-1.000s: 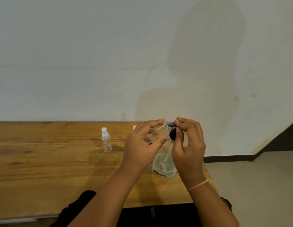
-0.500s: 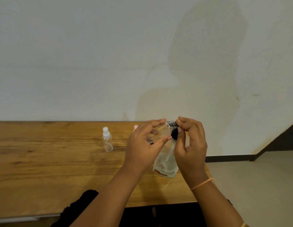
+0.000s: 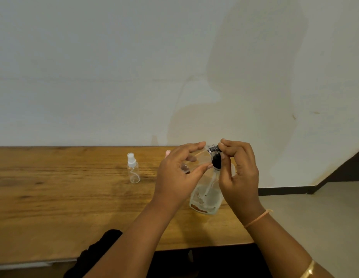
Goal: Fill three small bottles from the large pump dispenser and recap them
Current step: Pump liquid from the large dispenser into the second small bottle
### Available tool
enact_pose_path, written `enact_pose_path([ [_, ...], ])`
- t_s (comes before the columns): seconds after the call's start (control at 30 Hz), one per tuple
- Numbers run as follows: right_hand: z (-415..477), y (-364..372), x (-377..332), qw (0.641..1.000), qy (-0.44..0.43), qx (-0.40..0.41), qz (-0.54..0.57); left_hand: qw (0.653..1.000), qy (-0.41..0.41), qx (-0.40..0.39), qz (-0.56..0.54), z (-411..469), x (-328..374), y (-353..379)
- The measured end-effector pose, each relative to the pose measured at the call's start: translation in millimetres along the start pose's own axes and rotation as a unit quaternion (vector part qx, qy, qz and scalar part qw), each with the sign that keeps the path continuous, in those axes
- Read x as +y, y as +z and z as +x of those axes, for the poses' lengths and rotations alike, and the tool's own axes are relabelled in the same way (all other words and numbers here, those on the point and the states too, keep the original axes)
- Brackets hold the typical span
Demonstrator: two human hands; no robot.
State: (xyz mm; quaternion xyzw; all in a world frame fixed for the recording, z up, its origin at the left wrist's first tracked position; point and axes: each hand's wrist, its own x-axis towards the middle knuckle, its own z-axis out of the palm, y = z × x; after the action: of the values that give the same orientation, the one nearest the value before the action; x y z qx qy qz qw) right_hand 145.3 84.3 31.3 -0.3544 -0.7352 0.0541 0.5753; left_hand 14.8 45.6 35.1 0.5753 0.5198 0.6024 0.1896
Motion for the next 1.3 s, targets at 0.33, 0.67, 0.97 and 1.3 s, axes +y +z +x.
enact_pose_path([
  [0.33,6,-2,-9,1.0,0.019,0.022,0.005,1.0,0.023,0.013,-0.003,4,5,0],
  [0.67,7,0,-6,0.999,0.019,0.027,0.01,1.0,0.003,0.012,-0.007,3,5,3],
  [0.97,3,3,-5,0.999,0.021,0.025,0.014,1.0,-0.003,0.015,-0.011,2,3,3],
  [1.3,6,2,-14,0.999,0.024,0.043,0.015,0.999,0.038,0.019,0.003,3,8,-1],
])
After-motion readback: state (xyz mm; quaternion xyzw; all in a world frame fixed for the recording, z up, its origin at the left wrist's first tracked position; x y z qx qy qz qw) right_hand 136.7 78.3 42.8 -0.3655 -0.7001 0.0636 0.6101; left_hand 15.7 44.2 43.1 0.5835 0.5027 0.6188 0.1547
